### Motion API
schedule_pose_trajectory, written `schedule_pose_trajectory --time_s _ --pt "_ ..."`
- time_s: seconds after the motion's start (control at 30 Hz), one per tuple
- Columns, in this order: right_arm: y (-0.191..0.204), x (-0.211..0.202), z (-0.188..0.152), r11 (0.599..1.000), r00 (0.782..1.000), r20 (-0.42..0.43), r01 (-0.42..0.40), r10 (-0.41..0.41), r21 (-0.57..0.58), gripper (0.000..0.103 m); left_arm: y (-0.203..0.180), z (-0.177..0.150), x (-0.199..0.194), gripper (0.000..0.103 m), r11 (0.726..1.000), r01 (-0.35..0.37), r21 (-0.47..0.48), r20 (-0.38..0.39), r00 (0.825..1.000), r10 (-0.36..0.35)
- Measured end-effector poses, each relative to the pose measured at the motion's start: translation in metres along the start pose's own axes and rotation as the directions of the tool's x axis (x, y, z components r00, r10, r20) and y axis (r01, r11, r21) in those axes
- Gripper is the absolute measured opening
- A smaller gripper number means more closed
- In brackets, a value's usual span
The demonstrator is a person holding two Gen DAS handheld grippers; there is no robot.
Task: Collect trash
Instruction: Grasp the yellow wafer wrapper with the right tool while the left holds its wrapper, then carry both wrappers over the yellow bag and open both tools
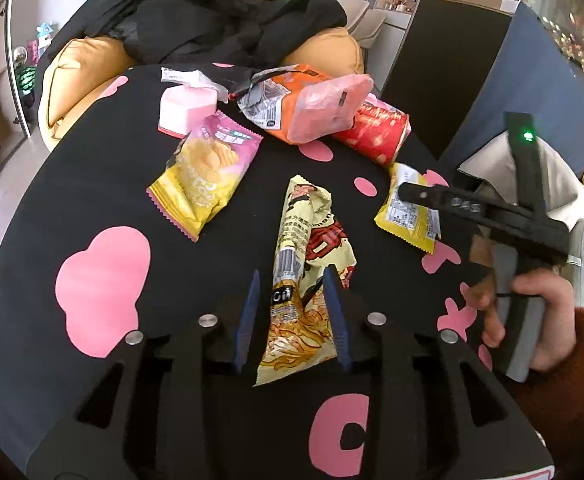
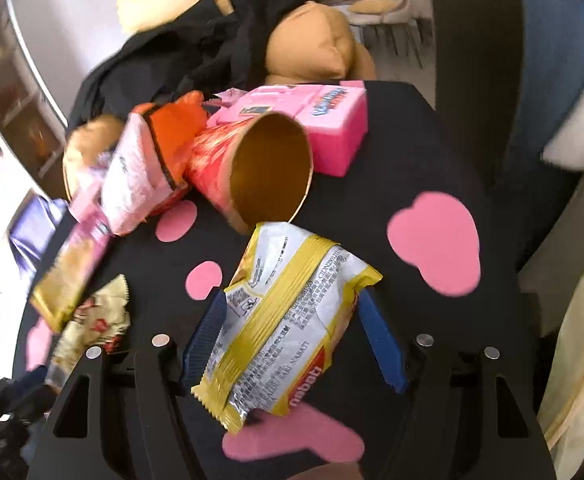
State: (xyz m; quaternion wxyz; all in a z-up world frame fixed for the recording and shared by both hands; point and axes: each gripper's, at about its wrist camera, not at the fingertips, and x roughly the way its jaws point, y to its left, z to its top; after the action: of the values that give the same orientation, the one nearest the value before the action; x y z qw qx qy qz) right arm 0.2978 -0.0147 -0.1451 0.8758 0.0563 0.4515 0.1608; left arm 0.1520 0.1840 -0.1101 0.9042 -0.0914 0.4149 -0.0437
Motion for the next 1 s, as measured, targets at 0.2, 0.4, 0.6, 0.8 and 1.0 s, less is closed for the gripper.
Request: schedule_pose_trajectory --time_s 0.2,0.4,0.6,0.8,1.0 --pt "0.005 0.006 0.006 0.996 0.998 -0.059 0.010 -0.015 -0.090 0.067 0.005 -0.001 -0.001 0.036 1.000 0.002 -0.025 -0.004 1.000 -0.002" --pt "-0.004 -0.013 0.005 0.994 1.000 -0.021 -0.024 0.022 -0.108 0.033 0.010 0.002 -0.005 0.038 0.998 0.037 -0.047 0.012 0.999 -0.036" --pt "-0.004 -0.050 -0.005 0.977 0.998 0.048 -0.025 0.036 -0.213 0.030 0.006 0.018 0.001 0.044 0.997 0.081 -0.005 -0.007 0.997 -0.081" --pt "-0.010 -0.077 -0.011 0.971 0.995 0.081 -0.038 0.058 -0.238 0.030 -0.003 0.041 0.036 0.044 0.998 0.026 0.064 -0.106 0.994 -0.019" --pt "-0.015 -0.095 -0.018 0.964 0.991 0.123 -0.020 0.054 -0.267 0.030 -0.012 0.047 0.058 0.017 0.997 0.012 0.076 -0.175 0.984 0.002"
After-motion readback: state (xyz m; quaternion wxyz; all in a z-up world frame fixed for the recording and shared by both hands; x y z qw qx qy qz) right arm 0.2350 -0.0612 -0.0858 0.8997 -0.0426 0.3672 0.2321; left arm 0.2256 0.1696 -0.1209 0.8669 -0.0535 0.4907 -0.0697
